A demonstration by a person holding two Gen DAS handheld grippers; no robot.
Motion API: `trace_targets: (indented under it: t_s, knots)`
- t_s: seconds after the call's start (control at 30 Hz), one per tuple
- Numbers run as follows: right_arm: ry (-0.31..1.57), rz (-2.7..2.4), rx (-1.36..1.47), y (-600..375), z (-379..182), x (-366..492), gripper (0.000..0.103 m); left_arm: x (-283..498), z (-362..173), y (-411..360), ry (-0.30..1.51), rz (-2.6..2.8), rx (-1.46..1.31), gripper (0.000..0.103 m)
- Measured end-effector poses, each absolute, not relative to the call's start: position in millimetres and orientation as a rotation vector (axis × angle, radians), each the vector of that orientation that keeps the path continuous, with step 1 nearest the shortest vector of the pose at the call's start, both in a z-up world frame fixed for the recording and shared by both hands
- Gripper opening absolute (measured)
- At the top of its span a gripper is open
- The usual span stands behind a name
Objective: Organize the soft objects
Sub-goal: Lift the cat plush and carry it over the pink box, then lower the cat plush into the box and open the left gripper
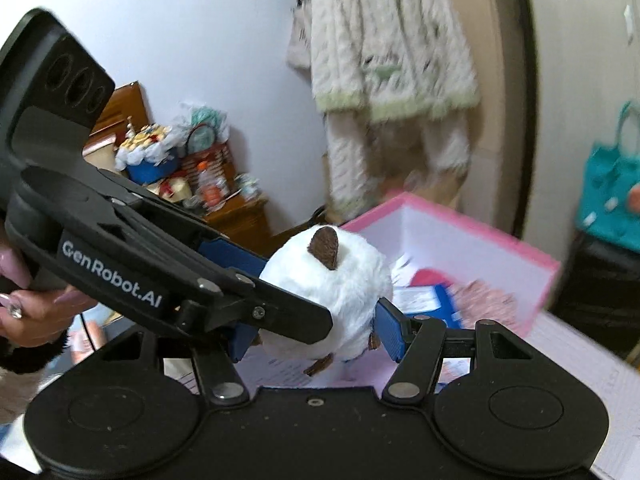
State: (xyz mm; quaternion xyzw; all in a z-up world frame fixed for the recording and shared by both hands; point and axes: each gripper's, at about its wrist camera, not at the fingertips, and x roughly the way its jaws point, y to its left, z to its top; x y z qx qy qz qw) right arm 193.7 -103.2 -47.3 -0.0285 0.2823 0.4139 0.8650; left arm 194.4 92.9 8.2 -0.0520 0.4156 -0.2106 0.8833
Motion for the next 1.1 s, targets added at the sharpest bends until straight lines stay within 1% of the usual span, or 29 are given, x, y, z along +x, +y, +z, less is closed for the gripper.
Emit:
trace_targets:
  t_s: [0.27,0.47,0.53,0.7,1.1]
  knots:
    - [0.723,0.953,-0.133,-74.1,-68.7,214.7,0.066,214.8,-23.3,116.7,0.932,-0.418,-0.143,0.057]
    - [0.85,0.978,-0.171,-59.1,-79.0,227.6,0.066,219.9,-36.6,117.7,1.0,-0.423,-0.114,0.057]
    - [0.848,0.98,-0.181,-57.2,-79.1,225.6,0.066,217.2,-34.3,116.9,0.973,-0.428,-0.096,0.06]
    - [0.834,0.957,-0.151,-66.6,-72.4,220.8,0.066,200.3,-25.4,111.7,0.851,-0.34,0.004,0.061]
    - [0.736,0.854,-0.04,-118.0,-53.8,182.2,0.069,168.1,-10.4,110.5,0.751,-0.334,0.013,0.062]
